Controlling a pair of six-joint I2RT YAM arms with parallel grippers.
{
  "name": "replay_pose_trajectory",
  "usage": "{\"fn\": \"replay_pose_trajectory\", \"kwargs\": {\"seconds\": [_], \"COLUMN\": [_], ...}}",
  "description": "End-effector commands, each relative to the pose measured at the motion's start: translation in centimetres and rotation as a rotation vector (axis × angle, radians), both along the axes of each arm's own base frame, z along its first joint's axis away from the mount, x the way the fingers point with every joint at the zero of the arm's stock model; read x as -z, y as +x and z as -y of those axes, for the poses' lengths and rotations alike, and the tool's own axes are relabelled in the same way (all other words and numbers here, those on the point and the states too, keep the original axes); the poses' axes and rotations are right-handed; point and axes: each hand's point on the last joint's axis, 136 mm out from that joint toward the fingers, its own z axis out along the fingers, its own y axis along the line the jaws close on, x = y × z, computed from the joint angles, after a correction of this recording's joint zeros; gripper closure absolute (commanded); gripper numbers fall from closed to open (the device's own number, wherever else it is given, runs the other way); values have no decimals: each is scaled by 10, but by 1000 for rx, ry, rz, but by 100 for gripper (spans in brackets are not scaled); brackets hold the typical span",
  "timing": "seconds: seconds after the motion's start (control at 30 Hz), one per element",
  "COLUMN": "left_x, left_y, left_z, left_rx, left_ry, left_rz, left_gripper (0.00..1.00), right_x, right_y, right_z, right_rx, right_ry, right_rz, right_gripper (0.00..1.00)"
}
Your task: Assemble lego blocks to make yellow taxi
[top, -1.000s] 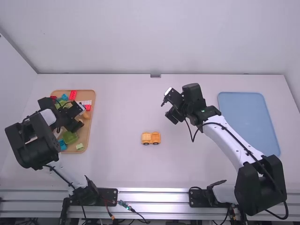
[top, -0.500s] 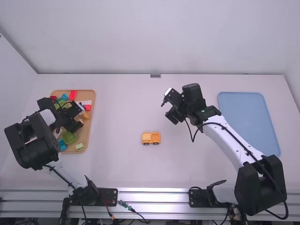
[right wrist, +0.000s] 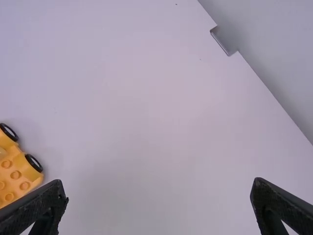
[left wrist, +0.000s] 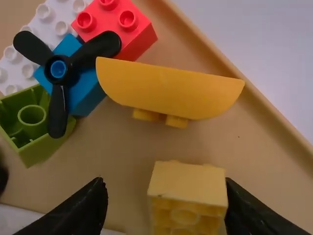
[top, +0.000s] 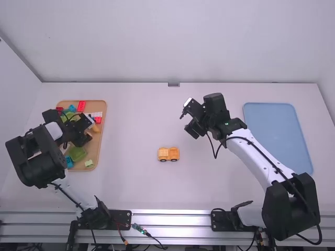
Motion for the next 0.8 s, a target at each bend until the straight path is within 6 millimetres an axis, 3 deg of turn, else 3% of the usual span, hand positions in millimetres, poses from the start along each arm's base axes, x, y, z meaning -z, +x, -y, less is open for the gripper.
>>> {"fn": "replay_pose_trajectory", "kwargs": {"seconds": [0.0,0.03,0.13,0.23,0.4,0.6,0.7,0.77], "left_x": [0,-1,-1,-1,-5,-5,-5,-5], "left_y": [4,5,5,6,13,13,12,14], "left_z": [4,5,5,5,-1,1,0,0], "left_rx": [9,10,12,1,-72,-68,-81,-109], "left_ry": [-30,-34,-39,-43,-61,-64,-68,-82], "left_rz": [13,16,19,20,43,39,39,41], "left_gripper": [58,67,75,74,82,82,76,81], "right_x": [-17,-17,-17,-17,-17,-17,-18,-18], "right_y": [5,5,5,5,5,5,6,5], "right_z": [-4,-4,-4,-4,-5,-5,-5,-5], "right_rx": [-5,-5,-5,-6,-6,-6,-6,-9], "right_ry": [19,20,19,20,21,20,22,23], "right_rz": [34,34,35,35,34,35,37,37], "right_gripper": [1,1,1,1,1,1,1,1]}}
